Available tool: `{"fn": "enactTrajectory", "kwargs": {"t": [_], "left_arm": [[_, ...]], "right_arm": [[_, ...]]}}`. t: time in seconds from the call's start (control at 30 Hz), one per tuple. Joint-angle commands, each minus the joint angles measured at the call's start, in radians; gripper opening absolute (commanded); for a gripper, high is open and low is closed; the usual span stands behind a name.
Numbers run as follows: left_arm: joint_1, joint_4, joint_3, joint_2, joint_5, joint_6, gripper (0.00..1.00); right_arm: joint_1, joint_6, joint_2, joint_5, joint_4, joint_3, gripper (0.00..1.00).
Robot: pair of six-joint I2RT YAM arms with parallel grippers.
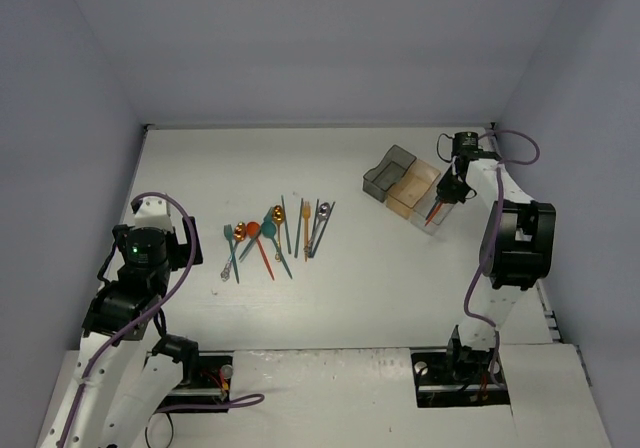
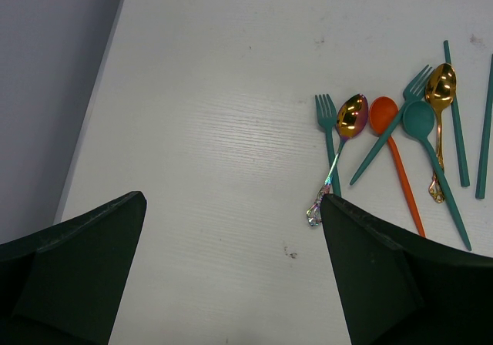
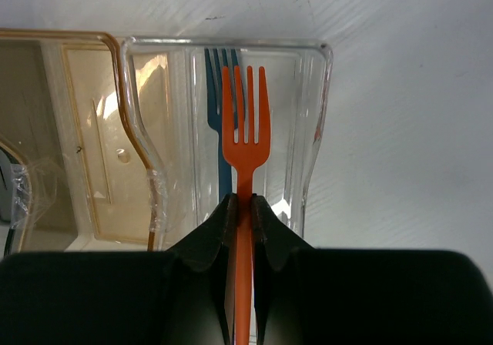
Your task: Sort the eating utensils into containers
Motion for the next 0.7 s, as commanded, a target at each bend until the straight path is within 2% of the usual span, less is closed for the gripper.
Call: {"fn": "enactTrajectory", "kwargs": {"t": [0.0, 0.33, 0.53, 0.67], "left_arm": [[-0.005, 0.062, 0.011, 0.016, -0.004, -0.014, 0.95], [-0.005, 0.064, 0.011, 0.019, -0.003, -0.014, 0.95], [-0.005, 0.062, 0.013, 0.017, -0.001, -0.013, 0.95], [-0.005, 0.062, 0.013, 0.019, -0.001, -0.013, 0.95]], "right_arm": [[-0.007, -0.013, 0.007, -0.02, -0.004, 0.047, 0.04], [-0.005, -0.04, -0.062, 0.026, -0.004, 0.043, 0.28], [0.039, -0.071, -0.151, 0.061, -0.005, 0.05, 0.3], [0.212, -0.13, -0.214, 0.115, -0.004, 0.071, 0.29]]}}
